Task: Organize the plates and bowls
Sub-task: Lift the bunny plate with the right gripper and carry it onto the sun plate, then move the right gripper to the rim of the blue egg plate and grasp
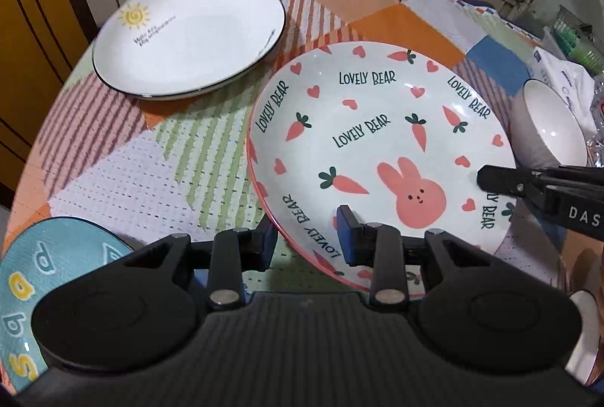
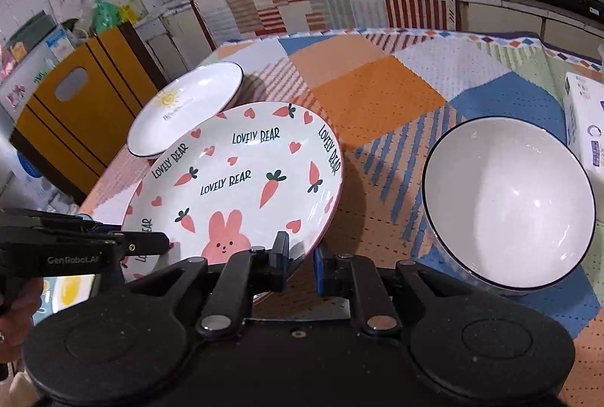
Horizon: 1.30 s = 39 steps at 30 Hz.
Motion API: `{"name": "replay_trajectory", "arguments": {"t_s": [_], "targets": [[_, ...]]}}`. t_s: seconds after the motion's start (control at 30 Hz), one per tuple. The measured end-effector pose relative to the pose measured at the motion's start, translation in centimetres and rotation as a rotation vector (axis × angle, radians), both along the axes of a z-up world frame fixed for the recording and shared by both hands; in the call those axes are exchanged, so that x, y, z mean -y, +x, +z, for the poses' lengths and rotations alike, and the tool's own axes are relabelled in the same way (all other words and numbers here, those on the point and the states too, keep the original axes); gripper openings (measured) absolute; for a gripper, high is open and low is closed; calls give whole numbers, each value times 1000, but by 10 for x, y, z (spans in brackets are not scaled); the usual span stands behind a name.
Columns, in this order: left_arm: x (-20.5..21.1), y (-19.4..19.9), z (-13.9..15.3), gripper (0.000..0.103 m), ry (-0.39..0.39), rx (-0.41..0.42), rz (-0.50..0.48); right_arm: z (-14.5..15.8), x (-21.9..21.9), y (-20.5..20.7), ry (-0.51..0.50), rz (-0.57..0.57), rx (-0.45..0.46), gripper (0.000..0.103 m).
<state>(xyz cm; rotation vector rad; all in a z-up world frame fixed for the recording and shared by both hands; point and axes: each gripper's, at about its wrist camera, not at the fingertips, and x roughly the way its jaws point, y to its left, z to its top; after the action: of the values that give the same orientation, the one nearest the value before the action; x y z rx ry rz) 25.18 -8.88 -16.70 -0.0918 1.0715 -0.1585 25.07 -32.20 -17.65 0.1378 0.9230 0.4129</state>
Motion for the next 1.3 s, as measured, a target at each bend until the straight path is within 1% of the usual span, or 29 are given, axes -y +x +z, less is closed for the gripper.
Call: {"name": "replay_trajectory", "arguments": {"t_s": [0.1,0.2,0.27,0.33,0.4,0.43,0.5,0.53,0.57,0.6,0.67,0.7,0.77,0.83,0.9,0.97,1.03,1.1,1.17,1.2,1.3], "targets": [[-1,5,-8,32,-15,-33,1,-5,-3,3,-23,-18,-22,17],[-1,6,-10,32,-22,-38,10,-8,-5,3,-32,-30,-24,17],[-1,5,-10,32,-8,-27,10,-7,-6,4,-43,-29,-37,20],[1,1,-10,32,17,-12,4,-9,-13,8,-81,-15,-85,24],[1,-5,-4,32,44,10,-18,-8,-18,10,-106,-42,-119,25],[-1,-7,0,32,48,12,-24,-5,-22,8,-138,-48,-114,26],[-7,-13,9,32,51,6,-39,6,-32,2,-213,-46,-73,28],[-9,-15,14,32,54,3,-50,11,-36,-2,-238,-38,-53,29],[-11,-18,18,32,61,3,-63,17,-38,-7,-242,-28,-33,29],[-13,-22,24,32,79,11,-79,24,-38,-11,-225,-12,-14,32],[-19,-32,35,32,132,49,-117,40,-39,-23,-160,28,12,39],[-24,-38,41,32,152,63,-135,48,-40,-29,-134,39,28,44],[-38,-45,51,32,146,60,-159,65,-45,-45,-85,80,73,50],[-54,-51,60,32,116,43,-178,79,-54,-62,-59,123,120,57],[-70,-59,69,32,111,38,-199,90,-66,-77,-42,156,164,60],[-82,-68,76,35,130,54,-211,97,-76,-91,-26,186,208,64],[-95,-76,83,35,152,57,-225,100,-87,-102,-20,208,247,65],[-109,-84,88,36,155,60,-233,101,-99,-113,-20,232,279,65],[-120,-91,91,43,150,71,-241,100,-110,-122,-18,258,315,66],[-126,-96,92,44,154,80,-249,99,-114,-126,-16,268,333,67],[-143,-107,90,54,200,104,-277,94,-128,-134,-15,275,366,68]]}}
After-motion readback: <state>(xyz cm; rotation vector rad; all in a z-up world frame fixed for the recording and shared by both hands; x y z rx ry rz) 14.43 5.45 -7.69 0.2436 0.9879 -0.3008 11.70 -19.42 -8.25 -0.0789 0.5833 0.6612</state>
